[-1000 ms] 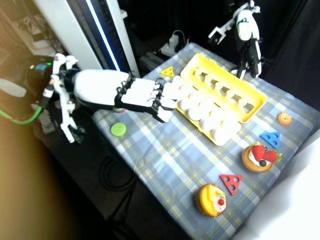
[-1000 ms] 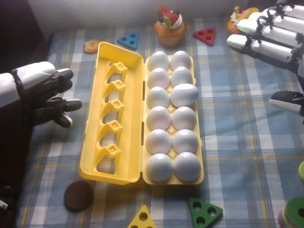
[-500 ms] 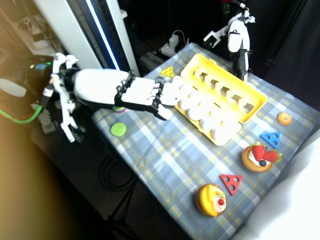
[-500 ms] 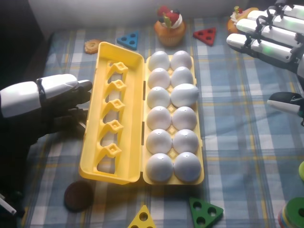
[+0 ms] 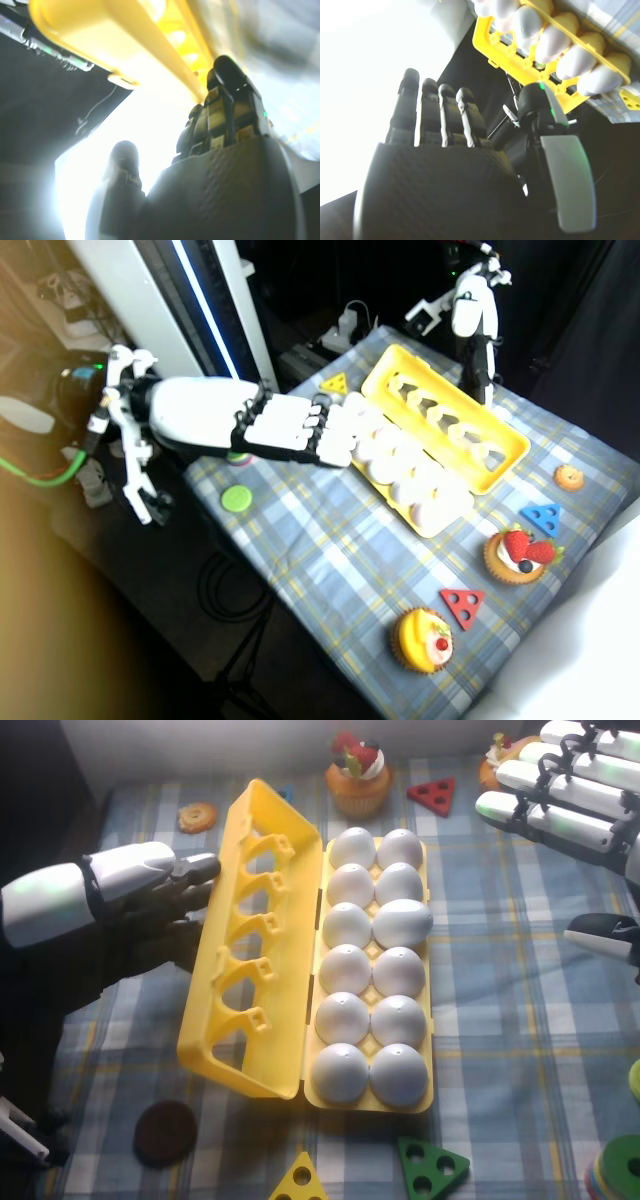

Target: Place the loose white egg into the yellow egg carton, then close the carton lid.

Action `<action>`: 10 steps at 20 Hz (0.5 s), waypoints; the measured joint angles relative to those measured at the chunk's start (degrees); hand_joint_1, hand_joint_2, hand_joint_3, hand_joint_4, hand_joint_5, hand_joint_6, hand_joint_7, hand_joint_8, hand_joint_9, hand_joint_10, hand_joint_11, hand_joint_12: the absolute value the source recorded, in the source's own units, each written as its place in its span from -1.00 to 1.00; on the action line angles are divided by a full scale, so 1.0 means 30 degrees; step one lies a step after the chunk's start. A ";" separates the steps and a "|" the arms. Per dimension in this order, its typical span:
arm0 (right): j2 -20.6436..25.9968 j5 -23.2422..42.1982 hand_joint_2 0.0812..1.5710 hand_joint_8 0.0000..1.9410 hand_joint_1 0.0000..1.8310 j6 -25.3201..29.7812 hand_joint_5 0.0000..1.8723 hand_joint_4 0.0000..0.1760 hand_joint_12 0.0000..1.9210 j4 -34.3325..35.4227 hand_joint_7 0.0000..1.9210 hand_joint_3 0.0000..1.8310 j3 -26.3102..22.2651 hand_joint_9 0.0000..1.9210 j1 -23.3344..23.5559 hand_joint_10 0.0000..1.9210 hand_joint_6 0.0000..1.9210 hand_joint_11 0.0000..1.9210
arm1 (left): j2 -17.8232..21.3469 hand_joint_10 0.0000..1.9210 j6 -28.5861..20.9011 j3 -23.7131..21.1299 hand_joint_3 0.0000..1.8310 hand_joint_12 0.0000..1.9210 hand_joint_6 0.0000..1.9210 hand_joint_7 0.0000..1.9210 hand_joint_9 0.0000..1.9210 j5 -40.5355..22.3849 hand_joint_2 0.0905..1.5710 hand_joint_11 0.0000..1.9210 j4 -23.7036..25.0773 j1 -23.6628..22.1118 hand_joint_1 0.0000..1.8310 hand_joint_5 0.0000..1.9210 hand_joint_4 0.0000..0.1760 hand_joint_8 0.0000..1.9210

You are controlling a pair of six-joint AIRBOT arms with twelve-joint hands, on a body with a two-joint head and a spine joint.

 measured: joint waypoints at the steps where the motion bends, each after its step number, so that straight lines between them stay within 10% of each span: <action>1: 0.0000 -0.0015 0.71 -1.00 -0.44 0.0000 -1.00 -1.00 -0.99 0.0066 -1.00 -1.00 -0.0007 -1.00 0.0000 -1.00 -1.00 -0.99 | 0.0095 -0.96 0.0015 -0.0066 -1.00 0.33 -1.00 -1.00 -0.61 -0.0466 0.52 -0.84 0.0051 0.0000 -1.00 -1.00 -0.47 -1.00; 4: 0.0000 -0.0036 0.71 -1.00 -0.43 0.0000 -1.00 -1.00 -0.98 0.0066 -1.00 -1.00 -0.0007 -1.00 -0.0117 -1.00 -1.00 -0.98 | 0.0357 -0.96 0.0357 -0.0627 -1.00 0.36 -1.00 -1.00 -0.59 -0.1231 0.45 -0.78 -0.0029 0.0000 -1.00 -1.00 -0.33 -1.00; 5: 0.0000 0.0000 0.70 -1.00 -0.43 0.0000 -1.00 -1.00 -0.97 0.0066 -1.00 -1.00 -0.0007 -1.00 -0.0117 -1.00 -1.00 -0.98 | 0.0539 -0.97 0.0474 -0.0867 -1.00 0.42 -1.00 -1.00 -0.61 -0.1559 0.47 -0.83 0.0109 0.0000 -1.00 -1.00 -0.65 -1.00; 7: 0.0000 -0.0007 0.69 -1.00 -0.44 0.0000 -1.00 -1.00 -0.57 0.0131 -1.00 -1.00 -0.0007 -1.00 -0.0117 -1.00 -1.00 -1.00 | 0.0721 -0.99 0.0670 -0.1027 -0.99 0.52 -1.00 -1.00 -0.66 -0.2091 0.51 -0.87 0.0430 -0.0117 -1.00 -1.00 -0.53 -1.00; 8: 0.0000 -0.0015 0.69 -1.00 -0.42 0.0000 -1.00 -1.00 -0.39 0.0138 -1.00 -1.00 -0.0007 -1.00 -0.0117 -1.00 -1.00 -1.00 | 0.0750 -1.00 0.0809 -0.1107 -0.99 0.50 -1.00 -1.00 -0.71 -0.2251 0.53 -0.97 0.0532 -0.0306 -1.00 -1.00 -0.08 -1.00; 10: 0.0000 0.0000 0.69 -1.00 -0.41 0.0000 -1.00 -1.00 -0.24 0.0146 -1.00 -1.00 -0.0007 -1.00 -0.0117 -1.00 -1.00 -1.00 | 0.0816 -1.00 0.0976 -0.1231 -1.00 0.44 -1.00 -1.00 -0.71 -0.2477 0.53 -1.00 0.1224 -0.1020 -1.00 -1.00 -0.38 -1.00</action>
